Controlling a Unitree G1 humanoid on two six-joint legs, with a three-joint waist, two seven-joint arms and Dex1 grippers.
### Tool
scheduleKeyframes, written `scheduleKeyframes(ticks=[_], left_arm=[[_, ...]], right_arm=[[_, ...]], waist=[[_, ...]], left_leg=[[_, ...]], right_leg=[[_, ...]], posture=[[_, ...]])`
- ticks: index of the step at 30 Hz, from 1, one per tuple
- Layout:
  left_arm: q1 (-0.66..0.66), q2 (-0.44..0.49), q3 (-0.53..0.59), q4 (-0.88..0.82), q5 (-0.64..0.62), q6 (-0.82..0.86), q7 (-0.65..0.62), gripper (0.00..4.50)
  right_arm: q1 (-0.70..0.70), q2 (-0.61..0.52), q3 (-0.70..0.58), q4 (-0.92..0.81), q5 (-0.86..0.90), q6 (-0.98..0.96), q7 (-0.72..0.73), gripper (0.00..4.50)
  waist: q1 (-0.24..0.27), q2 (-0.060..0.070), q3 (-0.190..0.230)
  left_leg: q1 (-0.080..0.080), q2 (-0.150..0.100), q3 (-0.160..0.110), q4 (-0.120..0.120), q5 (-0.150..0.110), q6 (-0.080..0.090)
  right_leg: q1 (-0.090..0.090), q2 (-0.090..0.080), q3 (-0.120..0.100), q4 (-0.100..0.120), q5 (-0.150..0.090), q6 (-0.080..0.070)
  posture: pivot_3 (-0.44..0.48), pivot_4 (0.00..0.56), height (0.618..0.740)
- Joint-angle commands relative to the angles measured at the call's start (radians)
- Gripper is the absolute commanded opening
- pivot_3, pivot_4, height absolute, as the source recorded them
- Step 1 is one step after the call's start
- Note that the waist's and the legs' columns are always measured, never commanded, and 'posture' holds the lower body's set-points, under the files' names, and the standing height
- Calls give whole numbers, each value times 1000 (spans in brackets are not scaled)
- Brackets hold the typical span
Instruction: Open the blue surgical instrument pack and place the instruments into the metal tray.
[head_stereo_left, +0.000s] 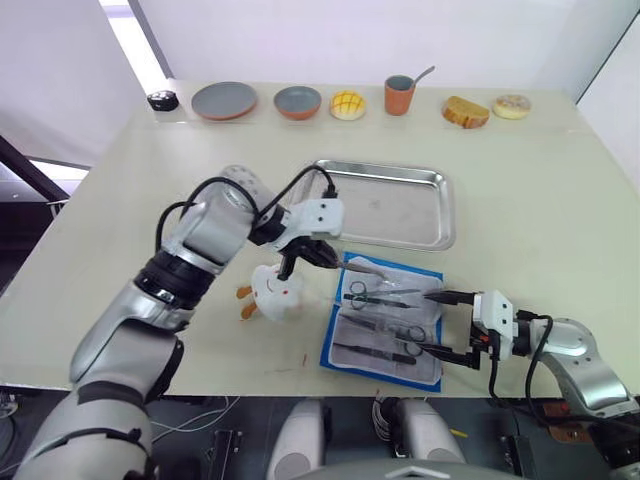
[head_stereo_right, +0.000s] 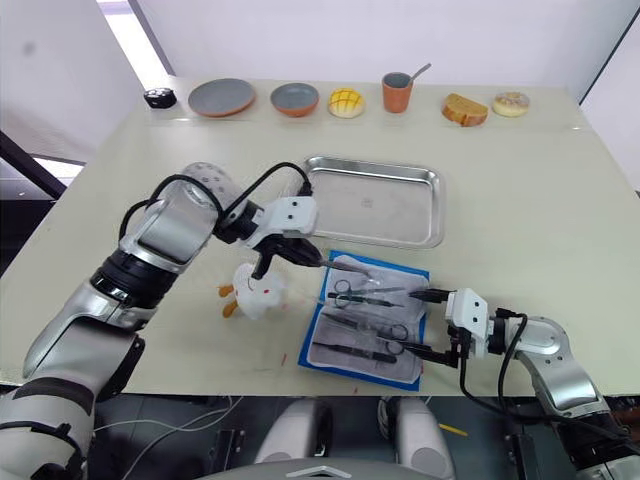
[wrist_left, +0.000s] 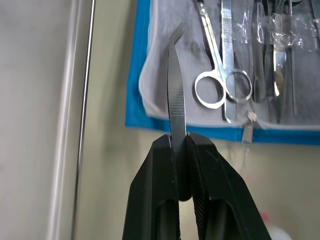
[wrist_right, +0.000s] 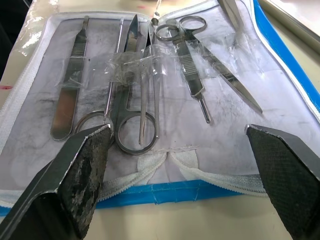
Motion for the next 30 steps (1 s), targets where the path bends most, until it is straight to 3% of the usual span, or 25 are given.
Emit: scheduleKeyframes(ticks=[1, 7, 10, 14, 19, 26, 30], left_arm=[[23, 46, 102, -72, -74, 15, -2, 20], [62, 64, 278, -79, -185, 128, 100, 20], [82, 31, 333, -75, -195, 171, 214, 20], [94, -57, 399, -92, -213, 276, 397, 20], [52, -280, 456, -65, -131, 431, 805, 20], [-50, -486, 504, 115, -89, 499, 1129, 20], [-76, -549, 513, 205, -83, 477, 1232, 20]], right_arm=[[38, -25, 62, 101, -124, 69, -17, 4500], [34, -38, 59, 107, -116, 72, 2, 4500], [32, -43, 55, 105, -110, 76, 11, 4500], [30, -50, 53, 98, -101, 85, 19, 4500], [29, -65, 47, 82, -94, 96, 32, 4500], [22, -71, 46, 70, -86, 115, 40, 4500], [15, -77, 51, 70, -91, 116, 52, 4500]], waist=[[-1, 0, 0], [3, -1, -1], [4, -1, -1], [9, -5, -2], [15, -6, -4], [12, -7, -4], [12, -7, -4]], left_leg=[[0, 0, 0, 0, 0, 0], [0, 4, 0, 0, 0, 0], [0, 4, 0, 0, 0, 0], [0, 3, 0, 0, 0, 0], [0, 2, -2, 1, 0, 0], [-1, 0, -3, 1, 0, 0], [-1, -2, -3, 1, 0, 0]], right_leg=[[0, 0, 0, 0, 0, 0], [0, 0, 0, 0, 0, 0], [0, 0, 0, 0, 0, 0], [0, -1, -1, 0, 0, 0], [1, -3, -3, -1, 0, 1], [1, -4, -2, -1, 0, 1], [1, -4, -3, -1, 0, 1]], posture=[[0, 150, 740], [0, 150, 740], [0, 150, 740], [0, 150, 740], [0, 150, 740], [0, 150, 740], [0, 150, 740]])
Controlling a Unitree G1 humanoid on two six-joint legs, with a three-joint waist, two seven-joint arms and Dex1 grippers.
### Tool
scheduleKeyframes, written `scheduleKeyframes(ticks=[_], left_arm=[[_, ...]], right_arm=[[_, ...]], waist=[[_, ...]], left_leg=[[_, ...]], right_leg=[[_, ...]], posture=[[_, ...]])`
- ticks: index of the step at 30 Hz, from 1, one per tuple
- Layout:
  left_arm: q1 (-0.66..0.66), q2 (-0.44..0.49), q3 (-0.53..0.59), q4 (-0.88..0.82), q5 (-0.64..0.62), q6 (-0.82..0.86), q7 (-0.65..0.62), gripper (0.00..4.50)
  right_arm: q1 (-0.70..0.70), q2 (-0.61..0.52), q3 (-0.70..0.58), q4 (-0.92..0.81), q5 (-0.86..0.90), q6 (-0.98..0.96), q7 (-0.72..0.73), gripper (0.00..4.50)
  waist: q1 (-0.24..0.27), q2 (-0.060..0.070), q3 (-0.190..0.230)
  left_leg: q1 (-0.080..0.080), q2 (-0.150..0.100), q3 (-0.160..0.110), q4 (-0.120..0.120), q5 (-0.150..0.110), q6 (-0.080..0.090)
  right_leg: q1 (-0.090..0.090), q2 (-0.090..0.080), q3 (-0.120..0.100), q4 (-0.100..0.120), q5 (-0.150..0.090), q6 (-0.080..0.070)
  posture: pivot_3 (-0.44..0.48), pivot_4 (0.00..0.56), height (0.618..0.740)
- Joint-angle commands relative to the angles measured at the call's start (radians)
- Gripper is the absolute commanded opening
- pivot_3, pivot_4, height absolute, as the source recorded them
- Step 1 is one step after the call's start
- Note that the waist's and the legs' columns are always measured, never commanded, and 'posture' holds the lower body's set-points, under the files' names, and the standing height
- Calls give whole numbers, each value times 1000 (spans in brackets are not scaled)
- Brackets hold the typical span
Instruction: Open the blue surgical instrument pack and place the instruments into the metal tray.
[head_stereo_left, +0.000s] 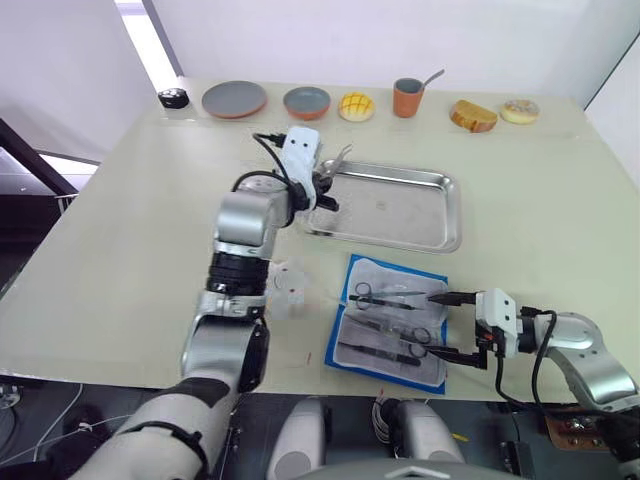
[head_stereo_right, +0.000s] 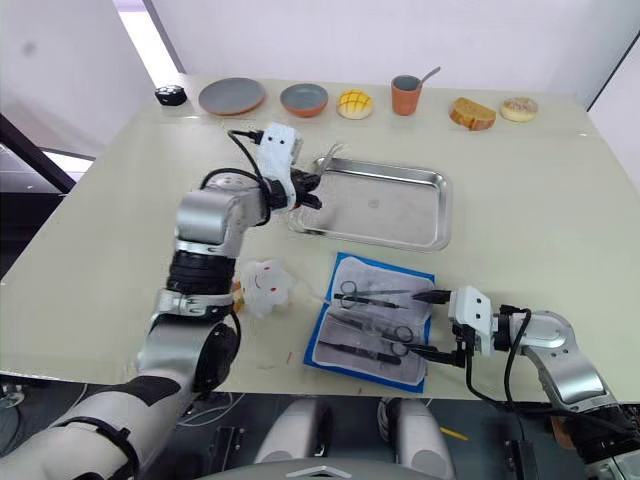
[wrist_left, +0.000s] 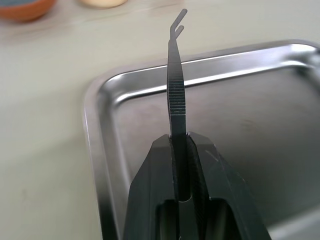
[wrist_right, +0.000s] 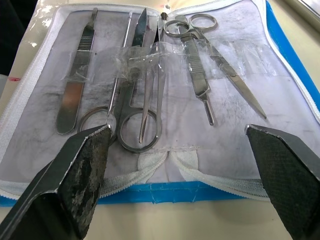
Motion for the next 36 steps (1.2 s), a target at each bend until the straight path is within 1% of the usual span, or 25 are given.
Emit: scheduleKeyframes(ticks=[1, 4, 8, 16, 36], left_arm=[[-35, -40, 33, 43, 3, -7, 93, 20], [-26, -64, 29, 59, 1, 14, 133, 20], [-28, -71, 33, 82, -1, 3, 166, 20], [-25, -76, 26, 125, -1, -8, 194, 20], [-18, -71, 26, 136, -8, -7, 208, 20]], right_arm=[[37, -35, 48, 74, -95, 64, 6, 4500], [33, -37, 46, 71, -93, 69, 8, 4500], [31, -39, 43, 69, -92, 71, 9, 4500], [28, -39, 44, 68, -92, 72, 7, 4500], [28, -36, 45, 73, -93, 67, 8, 4500]], waist=[[-1, 0, 0], [1, 0, 0], [1, 0, 0], [2, 0, 0], [2, 0, 0]], left_leg=[[0, 0, 0, 0, 0, 0], [0, 0, 0, 0, 0, 0], [-1, -1, 0, 0, 0, -1], [-1, -1, -1, 0, 1, -2], [-1, -1, -1, 0, 2, -3]], right_leg=[[0, 0, 0, 0, 0, 0], [0, -1, 0, 0, 0, 0], [0, -2, -1, 0, 0, 0], [0, -2, -1, -1, 0, 1], [0, -3, -2, -1, 0, 1]], posture=[[0, 150, 740], [0, 150, 740], [0, 150, 740], [0, 150, 740], [0, 150, 740]])
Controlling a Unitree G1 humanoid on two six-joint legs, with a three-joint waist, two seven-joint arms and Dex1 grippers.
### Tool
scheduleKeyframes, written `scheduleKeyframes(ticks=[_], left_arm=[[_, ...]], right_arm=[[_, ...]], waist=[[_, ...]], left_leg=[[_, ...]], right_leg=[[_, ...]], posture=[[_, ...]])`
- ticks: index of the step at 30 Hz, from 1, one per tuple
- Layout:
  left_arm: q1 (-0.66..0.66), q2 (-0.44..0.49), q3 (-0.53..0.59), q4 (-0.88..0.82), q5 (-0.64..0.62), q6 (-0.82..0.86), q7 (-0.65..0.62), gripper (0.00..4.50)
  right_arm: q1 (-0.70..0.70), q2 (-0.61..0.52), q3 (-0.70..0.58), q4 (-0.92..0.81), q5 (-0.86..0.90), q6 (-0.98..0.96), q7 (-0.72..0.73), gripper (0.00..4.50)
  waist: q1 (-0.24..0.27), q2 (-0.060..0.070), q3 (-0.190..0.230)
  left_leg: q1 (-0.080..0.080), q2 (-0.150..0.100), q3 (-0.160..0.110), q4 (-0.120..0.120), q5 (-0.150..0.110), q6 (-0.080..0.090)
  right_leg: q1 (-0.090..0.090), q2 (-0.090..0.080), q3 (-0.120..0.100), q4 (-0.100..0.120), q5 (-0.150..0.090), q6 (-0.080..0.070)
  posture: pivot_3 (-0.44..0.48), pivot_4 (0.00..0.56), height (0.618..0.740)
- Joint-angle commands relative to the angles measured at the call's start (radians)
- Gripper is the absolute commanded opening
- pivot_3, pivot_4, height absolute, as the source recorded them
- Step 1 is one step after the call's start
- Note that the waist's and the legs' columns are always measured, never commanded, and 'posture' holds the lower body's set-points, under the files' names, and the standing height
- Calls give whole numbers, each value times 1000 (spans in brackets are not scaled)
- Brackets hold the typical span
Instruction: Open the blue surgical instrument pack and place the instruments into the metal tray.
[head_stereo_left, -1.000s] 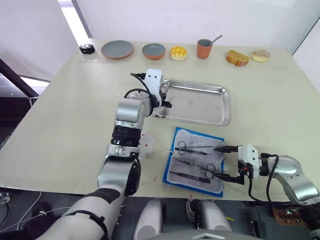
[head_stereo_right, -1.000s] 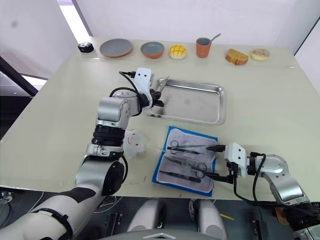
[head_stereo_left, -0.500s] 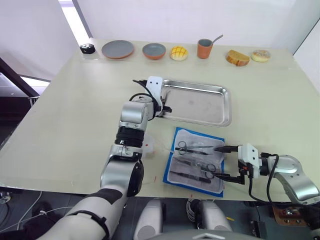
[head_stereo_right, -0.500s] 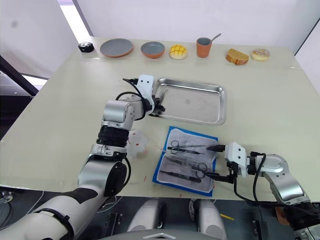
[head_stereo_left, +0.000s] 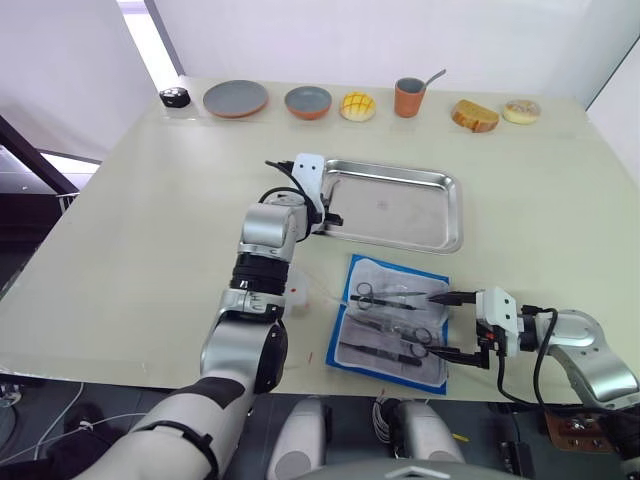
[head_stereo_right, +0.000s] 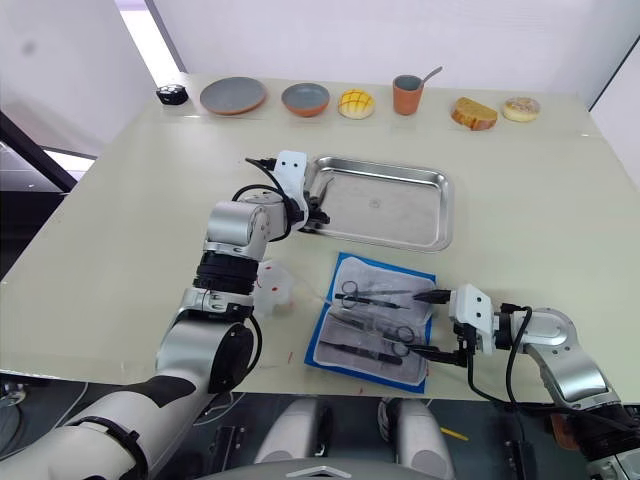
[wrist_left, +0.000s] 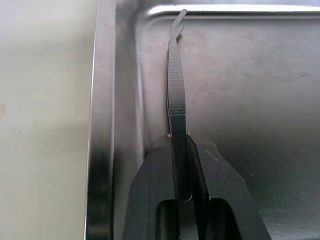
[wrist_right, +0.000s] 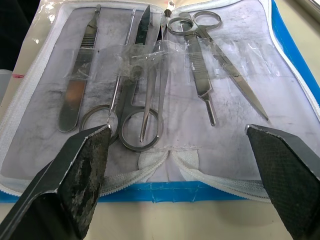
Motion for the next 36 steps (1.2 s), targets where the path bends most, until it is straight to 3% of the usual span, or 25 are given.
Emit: scheduleKeyframes(ticks=[1, 3, 7, 8, 10, 20, 24, 29, 36], left_arm=[[-6, 4, 0, -22, -7, -6, 2, 20], [-6, 5, 0, -24, -8, -4, 2, 20], [-3, 7, -1, -29, -10, -4, -1, 1200], [0, 7, 2, -44, -13, -6, 0, 1782], [4, 6, 12, -71, -23, 6, 1, 2076], [91, 59, 23, -409, -189, 103, -169, 2076], [204, 162, -20, -578, -315, 69, -386, 2076], [395, 290, -36, -690, -388, -238, -694, 2076], [500, 444, 25, -627, -473, -429, -962, 2076]], right_arm=[[35, -23, 45, 79, -93, 49, -1, 4500], [35, -22, 46, 80, -93, 49, -1, 4500], [35, -21, 47, 80, -94, 48, -1, 4500], [35, -21, 47, 79, -93, 49, -2, 4500], [37, -21, 47, 77, -93, 49, -3, 4500], [42, -20, 38, 78, -86, 42, -6, 4500], [40, -10, 30, 77, -77, 32, -10, 4500], [38, 8, 22, 82, -58, 33, -9, 4500], [40, 22, 14, 86, -48, 49, -15, 4500]], waist=[[0, 0, 0], [0, 0, 0], [0, 0, 0], [0, 0, 0], [0, 0, 0], [-2, 0, 0], [-4, 0, 0], [-5, 1, 0], [-4, 2, 0]], left_leg=[[0, 0, 0, 0, 0, 0], [0, 0, 0, 0, 0, 0], [0, 0, 0, 0, 0, 0], [0, 0, 0, 0, 0, 0], [0, 0, 0, 0, 0, 0], [0, 0, 0, -1, 1, -2], [0, 0, 0, -1, 1, -3], [1, 1, 0, -3, 2, -4], [3, 1, -5, -7, 1, -1]], right_leg=[[0, 0, 0, 0, 0, 0], [0, 0, 0, 0, 0, 0], [0, 0, 0, 0, 0, 0], [0, 0, 0, 0, 0, 0], [0, 0, 0, 0, 0, 0], [0, -1, 0, -1, 0, 0], [0, -1, 0, -1, 0, 0], [1, -5, 1, -5, 0, 0], [6, -5, -1, -12, 1, -2]], posture=[[0, 150, 740], [0, 150, 740], [0, 150, 740], [0, 150, 740], [0, 150, 740], [0, 150, 740], [0, 150, 740], [0, 150, 740], [0, 150, 740]])
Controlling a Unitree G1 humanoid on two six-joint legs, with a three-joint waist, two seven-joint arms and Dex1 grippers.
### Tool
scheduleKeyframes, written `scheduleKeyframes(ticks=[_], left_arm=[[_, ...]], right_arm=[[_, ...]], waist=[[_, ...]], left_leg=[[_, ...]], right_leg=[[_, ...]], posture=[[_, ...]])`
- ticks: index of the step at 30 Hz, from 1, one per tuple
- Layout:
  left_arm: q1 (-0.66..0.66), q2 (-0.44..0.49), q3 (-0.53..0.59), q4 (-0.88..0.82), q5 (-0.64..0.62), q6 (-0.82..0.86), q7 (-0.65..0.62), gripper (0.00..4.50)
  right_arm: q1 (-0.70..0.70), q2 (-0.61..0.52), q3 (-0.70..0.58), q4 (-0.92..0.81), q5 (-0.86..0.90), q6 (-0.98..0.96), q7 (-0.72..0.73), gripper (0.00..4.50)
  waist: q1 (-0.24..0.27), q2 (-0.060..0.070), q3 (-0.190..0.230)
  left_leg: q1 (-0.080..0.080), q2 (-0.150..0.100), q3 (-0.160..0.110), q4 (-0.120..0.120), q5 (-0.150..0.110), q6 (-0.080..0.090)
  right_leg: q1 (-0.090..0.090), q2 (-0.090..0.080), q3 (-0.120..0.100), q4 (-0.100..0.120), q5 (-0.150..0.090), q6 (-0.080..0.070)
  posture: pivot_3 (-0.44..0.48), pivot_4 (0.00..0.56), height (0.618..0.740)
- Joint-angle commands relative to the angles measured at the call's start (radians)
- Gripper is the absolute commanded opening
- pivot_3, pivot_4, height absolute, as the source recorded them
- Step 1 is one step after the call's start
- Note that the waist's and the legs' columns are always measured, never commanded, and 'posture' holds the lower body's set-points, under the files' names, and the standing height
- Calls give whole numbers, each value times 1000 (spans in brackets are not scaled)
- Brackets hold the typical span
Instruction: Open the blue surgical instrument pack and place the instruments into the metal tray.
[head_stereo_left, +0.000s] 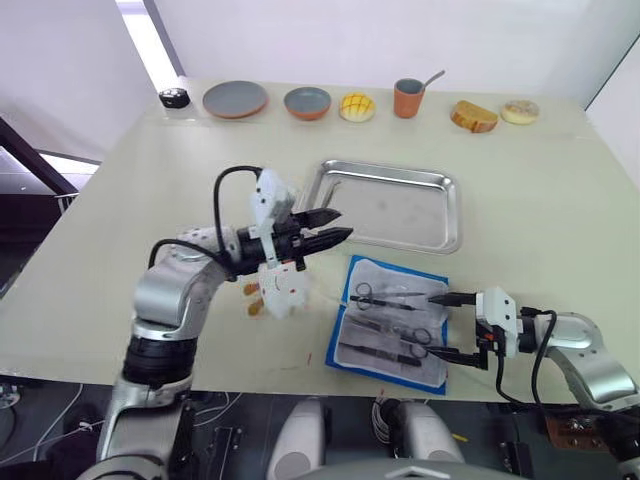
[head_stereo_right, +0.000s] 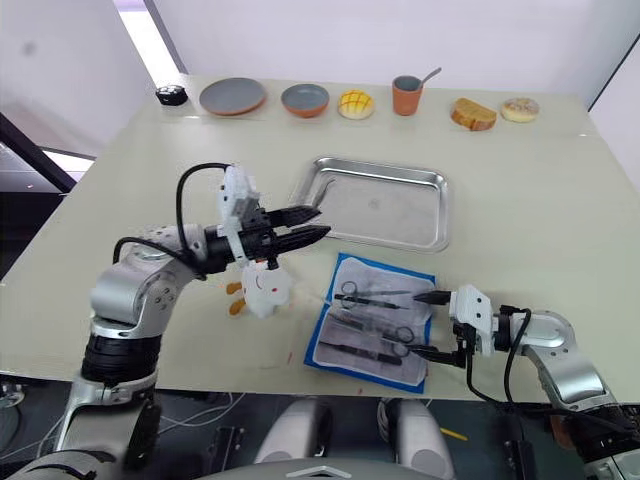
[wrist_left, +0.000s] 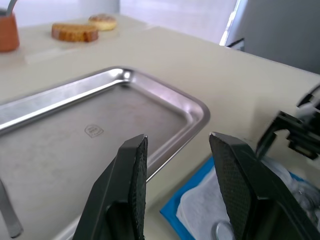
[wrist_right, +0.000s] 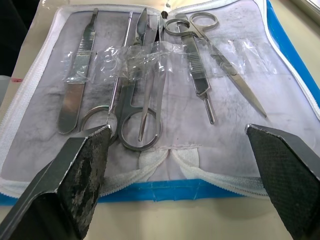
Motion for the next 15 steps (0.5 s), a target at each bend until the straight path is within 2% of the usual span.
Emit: scheduleKeyframes(ticks=[1, 4, 7, 10, 11, 15], left_arm=[[36, 72, 52, 32, -67, -88, -155, 2076], [83, 161, 96, 72, -135, -92, -293, 2076], [133, 246, 132, 120, -151, -134, -397, 2914], [176, 305, 163, 165, -149, -159, -452, 4211], [186, 322, 176, 183, -148, -166, -465, 4439], [203, 366, 193, 223, -147, -183, -494, 4439]], right_arm=[[34, 1, 20, 72, -53, 52, -15, 4500], [31, 4, 6, 73, -39, 67, -15, 4500], [20, 2, -15, 71, 2, 125, -4, 4500], [16, 0, -31, 48, 38, 163, 10, 4500], [14, -1, -33, 44, 39, 165, 16, 4500], [11, -1, -38, 48, 39, 161, 32, 4500]], waist=[[-2, 0, 0], [-5, 1, 0], [-5, 1, 1], [0, 1, 0], [0, 2, 1], [1, 3, 2]], left_leg=[[0, 0, 0, 0, 0, 0], [1, 0, 0, -3, 0, 0], [1, 1, 0, -3, 0, 1], [1, 0, -2, -3, 0, 1], [1, 0, -2, -3, 0, 1], [0, 0, -3, -3, 0, 1]], right_leg=[[0, 0, 0, 0, 0, 0], [0, 1, 0, 0, 0, 0], [0, 5, -3, 0, 0, -1], [0, 4, -5, 0, 0, -1], [0, 2, -5, -1, 0, -1], [0, -1, -9, -1, 0, -1]], posture=[[0, 150, 740], [0, 150, 740], [0, 150, 740], [0, 150, 740], [0, 150, 740], [0, 150, 740]])
